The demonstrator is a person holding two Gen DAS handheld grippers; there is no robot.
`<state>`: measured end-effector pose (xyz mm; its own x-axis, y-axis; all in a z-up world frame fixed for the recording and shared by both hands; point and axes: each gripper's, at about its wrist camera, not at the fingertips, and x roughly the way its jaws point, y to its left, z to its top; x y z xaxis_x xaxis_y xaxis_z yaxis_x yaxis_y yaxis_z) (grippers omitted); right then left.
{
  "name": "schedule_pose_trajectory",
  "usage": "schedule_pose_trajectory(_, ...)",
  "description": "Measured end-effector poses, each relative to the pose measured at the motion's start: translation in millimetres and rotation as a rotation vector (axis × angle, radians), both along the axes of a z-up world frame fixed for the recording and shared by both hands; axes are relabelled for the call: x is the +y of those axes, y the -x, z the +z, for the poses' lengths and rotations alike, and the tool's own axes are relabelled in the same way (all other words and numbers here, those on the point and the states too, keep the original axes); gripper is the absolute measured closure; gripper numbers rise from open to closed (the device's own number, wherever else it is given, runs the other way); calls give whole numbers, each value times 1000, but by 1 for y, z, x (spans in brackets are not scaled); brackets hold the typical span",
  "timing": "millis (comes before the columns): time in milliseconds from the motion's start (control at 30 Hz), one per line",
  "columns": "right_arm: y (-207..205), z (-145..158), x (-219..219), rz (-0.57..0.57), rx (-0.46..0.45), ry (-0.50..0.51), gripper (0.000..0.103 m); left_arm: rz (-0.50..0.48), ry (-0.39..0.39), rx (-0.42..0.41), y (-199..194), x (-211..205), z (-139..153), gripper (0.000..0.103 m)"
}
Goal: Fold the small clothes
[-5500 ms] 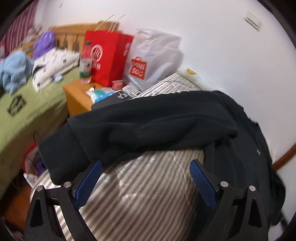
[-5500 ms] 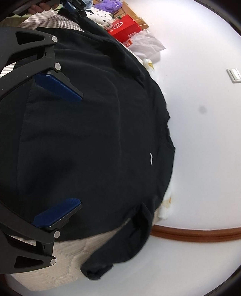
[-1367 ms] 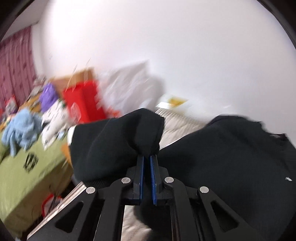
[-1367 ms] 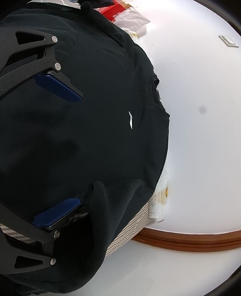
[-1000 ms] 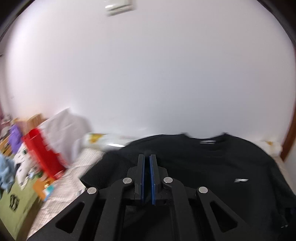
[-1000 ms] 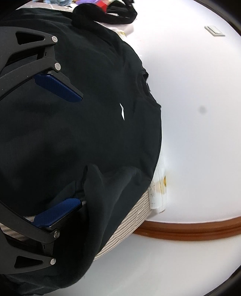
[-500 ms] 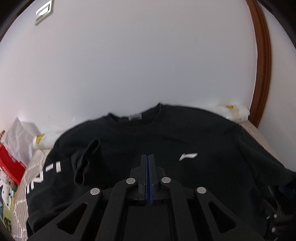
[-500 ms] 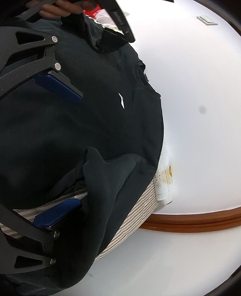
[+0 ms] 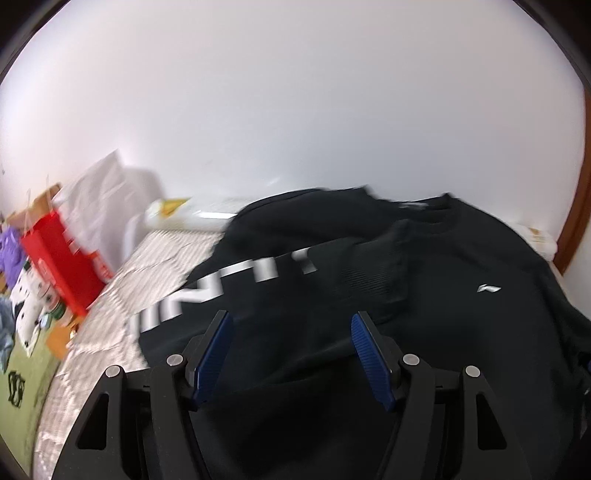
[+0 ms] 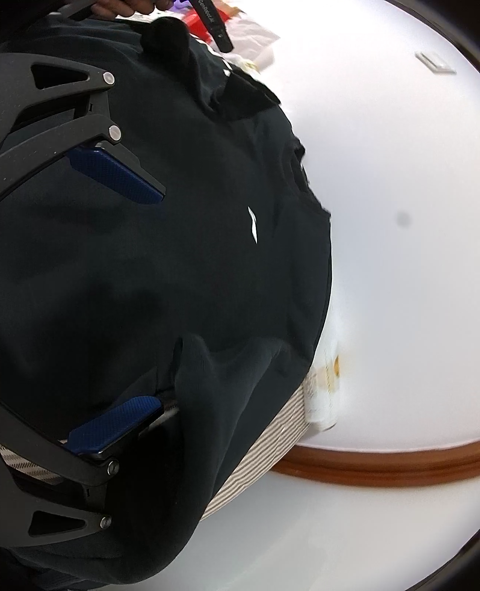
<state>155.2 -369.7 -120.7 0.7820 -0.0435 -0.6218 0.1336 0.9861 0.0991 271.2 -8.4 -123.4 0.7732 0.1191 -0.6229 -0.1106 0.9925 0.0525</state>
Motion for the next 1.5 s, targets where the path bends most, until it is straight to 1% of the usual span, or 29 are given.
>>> schedule_pose_trajectory(33,2,2,4,16,-13,0,10,6,4,8,1,13,-1,38)
schedule_pose_trajectory(67,3,3,7,26,-18,-2,12,15,8,16,4,27,-1,38)
schedule_pose_trajectory(133,3,5,14,46,-23,-24,25,29,13,24,5,49,-2,38)
schedule_pose_trajectory(167,1,7,21,58,-10,-28,29,37,19,26,6,62,-2,38)
schedule_pose_trajectory(233,-7,9,36,73,25,-10,48,50,35,29,6,81,-4,38)
schedule_pose_trajectory(267,-11,11,45,81,43,2,50,56,49,33,6,90,-6,38)
schedule_pose_trajectory(333,-19,16,63,100,60,21,51,64,85,47,4,110,-14,38)
schedule_pose_trajectory(433,-30,28,100,142,54,52,50,62,115,73,-1,132,-26,38)
schedule_pose_trajectory(500,-38,34,121,164,50,54,49,64,123,90,-5,145,-33,38)
schedule_pose_trajectory(567,-49,41,146,203,41,46,44,84,137,105,-10,160,-41,38)
schedule_pose_trajectory(633,-62,45,165,226,31,50,34,93,173,112,-14,174,-48,38)
schedule_pose_trajectory(733,-82,44,191,248,27,57,30,92,215,131,-19,185,-55,38)
schedule_pose_trajectory(867,-117,31,224,307,53,11,29,85,224,115,-18,187,-55,37)
schedule_pose_trajectory(967,-140,18,244,327,70,4,28,67,233,97,-15,187,-54,37)
schedule_pose_trajectory(1067,-166,3,256,300,93,17,28,58,254,73,-13,189,-50,37)
schedule_pose_trajectory(1133,-184,-8,259,274,110,-1,28,55,274,56,-11,191,-49,37)
schedule_pose_trajectory(1167,-191,-12,259,278,116,-19,29,53,280,53,-11,192,-49,37)
schedule_pose_trajectory(1200,-196,-15,259,291,124,-34,47,51,283,51,-11,192,-49,37)
schedule_pose_trajectory(1233,-201,-17,260,306,128,-38,81,50,288,51,-12,193,-49,36)
schedule_pose_trajectory(1300,-203,-15,258,308,116,-18,84,50,307,65,-14,194,-53,36)
schedule_pose_trajectory(1367,-192,-1,247,281,46,-12,86,50,336,71,-14,197,-56,36)
schedule_pose_trajectory(1433,-173,18,229,280,-31,-16,86,35,360,63,-13,197,-56,36)
schedule_pose_trajectory(1500,-156,36,212,265,-85,10,86,28,347,50,-11,193,-53,34)
